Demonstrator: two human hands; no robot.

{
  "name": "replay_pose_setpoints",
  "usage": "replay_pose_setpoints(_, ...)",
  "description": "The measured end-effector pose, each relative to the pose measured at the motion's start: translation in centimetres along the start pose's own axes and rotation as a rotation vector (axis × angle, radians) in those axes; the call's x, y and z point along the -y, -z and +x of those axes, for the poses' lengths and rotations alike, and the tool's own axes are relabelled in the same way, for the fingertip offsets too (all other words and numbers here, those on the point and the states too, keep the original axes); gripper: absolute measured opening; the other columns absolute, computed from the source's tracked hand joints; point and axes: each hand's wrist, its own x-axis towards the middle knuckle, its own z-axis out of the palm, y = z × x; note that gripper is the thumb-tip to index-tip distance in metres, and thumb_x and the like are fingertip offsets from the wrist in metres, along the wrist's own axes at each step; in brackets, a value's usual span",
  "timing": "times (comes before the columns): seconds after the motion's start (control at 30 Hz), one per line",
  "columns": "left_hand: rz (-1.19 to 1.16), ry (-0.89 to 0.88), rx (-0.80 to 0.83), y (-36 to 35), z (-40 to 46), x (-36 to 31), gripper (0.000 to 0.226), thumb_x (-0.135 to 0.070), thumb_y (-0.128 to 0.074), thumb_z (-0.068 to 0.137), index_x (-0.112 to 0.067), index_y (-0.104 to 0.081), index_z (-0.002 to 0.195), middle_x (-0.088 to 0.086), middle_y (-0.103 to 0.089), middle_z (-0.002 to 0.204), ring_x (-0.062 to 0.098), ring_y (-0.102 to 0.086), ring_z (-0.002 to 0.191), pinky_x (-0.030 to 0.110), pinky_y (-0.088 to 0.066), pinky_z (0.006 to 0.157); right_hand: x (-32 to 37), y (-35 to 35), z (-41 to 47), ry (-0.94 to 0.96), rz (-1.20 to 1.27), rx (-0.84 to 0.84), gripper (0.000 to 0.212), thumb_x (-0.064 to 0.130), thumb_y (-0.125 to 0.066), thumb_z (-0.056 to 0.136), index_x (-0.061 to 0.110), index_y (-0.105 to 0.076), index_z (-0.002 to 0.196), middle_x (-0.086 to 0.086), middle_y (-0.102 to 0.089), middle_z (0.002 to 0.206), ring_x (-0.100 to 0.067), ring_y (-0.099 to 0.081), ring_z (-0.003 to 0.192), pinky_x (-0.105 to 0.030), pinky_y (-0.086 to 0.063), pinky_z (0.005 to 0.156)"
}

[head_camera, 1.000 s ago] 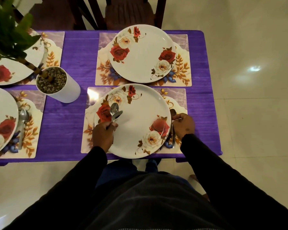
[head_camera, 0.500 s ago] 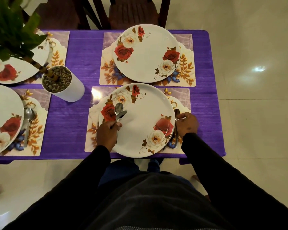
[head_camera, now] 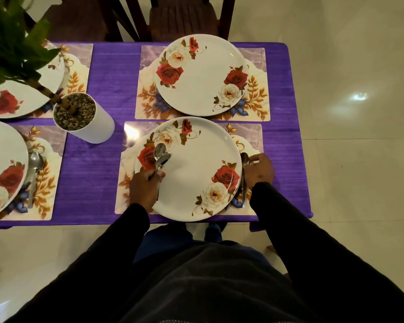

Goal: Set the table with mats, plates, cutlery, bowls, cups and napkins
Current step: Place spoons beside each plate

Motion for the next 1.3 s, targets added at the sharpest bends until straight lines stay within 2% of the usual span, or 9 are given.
replay_pose_setpoints(0.1,0.004,0.005,-0.005,-0.1,0.1,0.2,0.023,-0.023,-0.057,0.102,-0.01,-0.075,0.106,0.003,-0.069,0.099,0.019,-0.06,0.094,0.014,-0.039,0.068,0.0,-0.1,0.8,-0.013,-0.009,0.015,0.005,0.017,-0.062,0.096,0.013,-0.064,0.099,-0.005,-0.065,0.107,-0.014,-0.051,0.089,-0.025,-0.04,0.073)
replay_pose_setpoints(0.2,0.004,0.0,-0.002,-0.1,0.1,0.2,0.022,-0.023,-0.058,0.101,-0.01,-0.075,0.105,0.003,-0.069,0.099,0.017,-0.059,0.092,0.014,-0.039,0.068,0.2,0.1,1.5,-0.04,0.003,0.026,0.008,0.014,-0.064,0.094,0.011,-0.068,0.099,-0.005,-0.066,0.101,-0.016,-0.058,0.09,-0.026,-0.043,0.072)
replay_pose_setpoints(0.4,0.028,0.004,-0.001,-0.2,0.2,0.2,0.022,-0.023,-0.058,0.101,-0.009,-0.075,0.104,0.003,-0.068,0.096,0.018,-0.058,0.09,0.018,-0.039,0.071,0.2,0.5,2.1,-0.074,0.01,0.015,0.005,0.013,-0.067,0.091,0.012,-0.069,0.096,-0.004,-0.067,0.093,-0.016,-0.059,0.085,-0.027,-0.045,0.069)
replay_pose_setpoints(0.63,0.017,0.022,0.0,-0.4,0.4,0.6,0.022,-0.026,-0.059,0.1,-0.013,-0.076,0.1,0.004,-0.07,0.096,0.021,-0.061,0.09,0.039,-0.051,0.086,0.2,0.7,2.2,-0.066,-0.038,0.002,0.005,0.013,-0.064,0.093,0.01,-0.068,0.094,-0.002,-0.06,0.085,-0.015,-0.054,0.08,-0.026,-0.043,0.07)
replay_pose_setpoints(0.77,-0.01,0.029,0.008,-0.3,0.4,0.6,0.022,-0.025,-0.058,0.1,-0.012,-0.076,0.102,0.007,-0.071,0.099,0.022,-0.061,0.093,0.031,-0.046,0.079,0.1,0.7,2.2,-0.051,-0.058,-0.004,0.005,0.014,-0.063,0.094,0.011,-0.067,0.094,-0.001,-0.058,0.086,-0.013,-0.052,0.081,-0.024,-0.042,0.07)
replay_pose_setpoints(0.93,-0.009,0.037,0.001,-0.3,0.3,0.4,0.022,-0.024,-0.058,0.1,-0.012,-0.076,0.103,0.006,-0.071,0.098,0.023,-0.062,0.093,0.031,-0.049,0.079,0.2,0.8,2.0,-0.046,-0.059,0.002,0.005,0.016,-0.065,0.093,0.012,-0.066,0.091,-0.003,-0.063,0.087,-0.015,-0.058,0.082,-0.026,-0.044,0.069)
replay_pose_setpoints(1.03,0.005,0.044,-0.008,-0.5,0.3,0.3,0.023,-0.026,-0.058,0.101,-0.013,-0.076,0.104,0.005,-0.071,0.1,0.022,-0.062,0.095,0.036,-0.05,0.085,0.3,0.8,1.8,-0.044,-0.057,-0.007,0.005,0.016,-0.064,0.093,0.011,-0.064,0.09,-0.002,-0.06,0.085,-0.015,-0.056,0.081,-0.026,-0.044,0.069)
replay_pose_setpoints(1.17,0.029,0.047,-0.024,-0.6,0.1,0.0,0.024,-0.026,-0.058,0.101,-0.011,-0.076,0.106,0.005,-0.07,0.1,0.022,-0.06,0.095,0.031,-0.042,0.083,0.3,0.8,1.6,-0.036,-0.046,0.002,0.006,0.017,-0.064,0.094,0.011,-0.065,0.092,0.0,-0.058,0.085,-0.016,-0.058,0.085,-0.021,-0.039,0.062)
replay_pose_setpoints(1.3,0.028,0.049,-0.022,-0.5,0.0,-0.1,0.024,-0.026,-0.057,0.101,-0.011,-0.076,0.105,0.006,-0.071,0.099,0.023,-0.061,0.095,0.033,-0.044,0.083,0.3,1.1,1.1,-0.043,-0.021,-0.014,0.008,0.019,-0.063,0.095,0.012,-0.061,0.099,0.001,-0.055,0.091,-0.015,-0.053,0.087,-0.025,-0.04,0.071)
